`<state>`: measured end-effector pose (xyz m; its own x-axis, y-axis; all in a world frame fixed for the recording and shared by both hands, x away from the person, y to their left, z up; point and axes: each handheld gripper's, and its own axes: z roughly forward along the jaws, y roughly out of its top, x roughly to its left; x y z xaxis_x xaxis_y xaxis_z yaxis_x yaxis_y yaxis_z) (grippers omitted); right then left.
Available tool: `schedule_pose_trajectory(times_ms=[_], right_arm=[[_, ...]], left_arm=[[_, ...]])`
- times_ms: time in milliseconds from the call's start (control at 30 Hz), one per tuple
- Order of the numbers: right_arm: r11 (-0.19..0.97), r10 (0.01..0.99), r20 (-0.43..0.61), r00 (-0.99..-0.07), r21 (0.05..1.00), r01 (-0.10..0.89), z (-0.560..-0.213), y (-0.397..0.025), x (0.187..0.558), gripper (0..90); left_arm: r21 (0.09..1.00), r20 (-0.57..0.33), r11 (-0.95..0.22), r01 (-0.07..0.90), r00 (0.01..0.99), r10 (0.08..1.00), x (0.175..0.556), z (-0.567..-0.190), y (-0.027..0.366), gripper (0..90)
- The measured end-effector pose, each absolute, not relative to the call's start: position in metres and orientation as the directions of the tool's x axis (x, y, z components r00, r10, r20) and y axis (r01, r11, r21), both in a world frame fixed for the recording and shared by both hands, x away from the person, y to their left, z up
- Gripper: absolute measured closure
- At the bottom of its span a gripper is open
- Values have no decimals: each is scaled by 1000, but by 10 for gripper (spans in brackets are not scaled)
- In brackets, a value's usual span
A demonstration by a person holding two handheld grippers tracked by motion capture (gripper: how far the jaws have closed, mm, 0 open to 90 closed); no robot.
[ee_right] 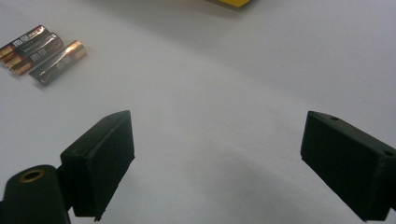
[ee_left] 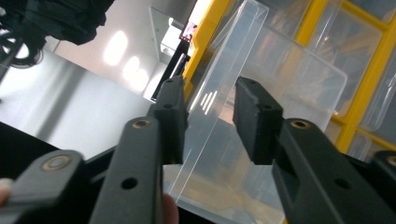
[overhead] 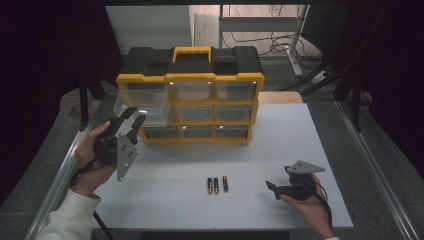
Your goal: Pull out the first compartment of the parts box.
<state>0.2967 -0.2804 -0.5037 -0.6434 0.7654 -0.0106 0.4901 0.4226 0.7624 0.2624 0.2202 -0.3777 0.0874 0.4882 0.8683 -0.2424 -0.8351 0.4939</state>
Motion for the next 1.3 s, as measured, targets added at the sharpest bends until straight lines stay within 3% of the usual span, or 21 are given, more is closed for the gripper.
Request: schedule_pose_trajectory(times_ms=[400,567,967,1167,1300], right_arm=[[423,765,-11,-643,762,490,-504,-280,297,101],[422,766,-10,-643,762,491,-504,-280,296,101],[423,768,-16,-640,763,489,-504,-280,297,102],[420,769,-13,-639,764,490,-503,-280,296,102],[420,769,-14,-639,765,489,-503,-281,297,102]], left_arm=[[607,794,-743,-281,234,561,248,-375,216,399],[662,746,-706,-251,310,589,245,-376,216,323],[812,532,-577,-91,524,665,240,-385,219,169],[862,398,-506,4,613,683,244,-394,219,133],[863,358,-503,55,636,684,248,-403,216,125]])
